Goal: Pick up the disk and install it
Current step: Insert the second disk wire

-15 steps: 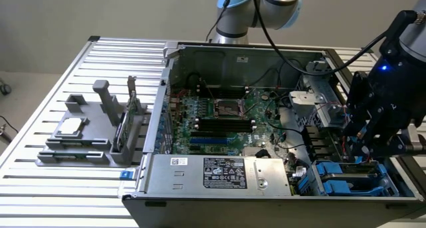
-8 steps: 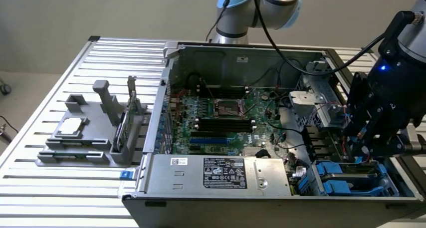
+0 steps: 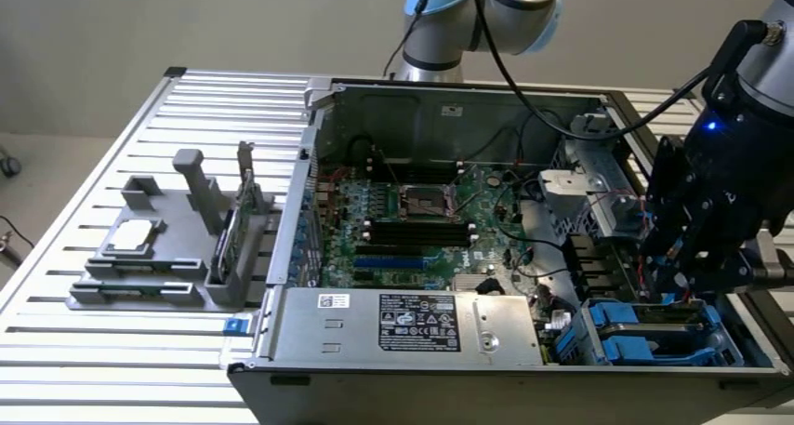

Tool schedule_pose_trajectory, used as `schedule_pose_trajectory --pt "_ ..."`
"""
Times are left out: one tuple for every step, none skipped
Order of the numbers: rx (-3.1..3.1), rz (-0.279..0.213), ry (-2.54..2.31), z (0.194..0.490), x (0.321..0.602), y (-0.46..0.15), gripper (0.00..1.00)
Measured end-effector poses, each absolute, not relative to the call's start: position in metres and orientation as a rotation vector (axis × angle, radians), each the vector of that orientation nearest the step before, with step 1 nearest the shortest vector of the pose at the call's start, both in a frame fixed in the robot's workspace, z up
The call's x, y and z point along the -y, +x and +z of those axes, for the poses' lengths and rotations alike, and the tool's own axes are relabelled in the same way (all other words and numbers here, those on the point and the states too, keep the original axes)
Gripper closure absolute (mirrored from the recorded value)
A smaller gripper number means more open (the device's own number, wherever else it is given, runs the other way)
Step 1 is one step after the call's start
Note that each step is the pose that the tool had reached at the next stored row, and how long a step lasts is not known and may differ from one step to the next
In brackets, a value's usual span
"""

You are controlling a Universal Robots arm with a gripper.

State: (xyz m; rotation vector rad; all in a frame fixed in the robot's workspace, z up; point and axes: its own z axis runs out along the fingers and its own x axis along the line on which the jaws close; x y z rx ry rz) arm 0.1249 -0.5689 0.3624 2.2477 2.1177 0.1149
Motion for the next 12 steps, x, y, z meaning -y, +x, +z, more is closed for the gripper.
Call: schedule_pose_trajectory --pt "-2.116 0.113 2.247 0.3622 0.5685 0.125 0.56" --pt "-2.114 0.11 2.247 0.362 0.568 0.125 0.56" --pt "-2.112 0.108 2.247 0.3618 0.5675 0.125 0.56" --pt "-2.11 0.105 2.246 0.3617 0.567 0.1251 0.56" --pt "-2.108 0.102 2.246 0.3615 0.5665 0.1251 0.56" --pt "-2.106 0.099 2.245 0.3614 0.5659 0.1251 0.56" --pt "-2.104 0.097 2.244 0.3613 0.5654 0.1252 0.56" --pt "-2.102 0.094 2.244 0.3611 0.5649 0.1252 0.56" --pt "-2.1 0.091 2.243 0.3609 0.5643 0.1252 0.56" --pt "-2.098 0.088 2.243 0.3608 0.5637 0.1253 0.59" --pt "-2.096 0.086 2.242 0.3607 0.5631 0.1253 0.65" --pt "-2.095 0.083 2.241 0.3606 0.5626 0.1253 0.65"
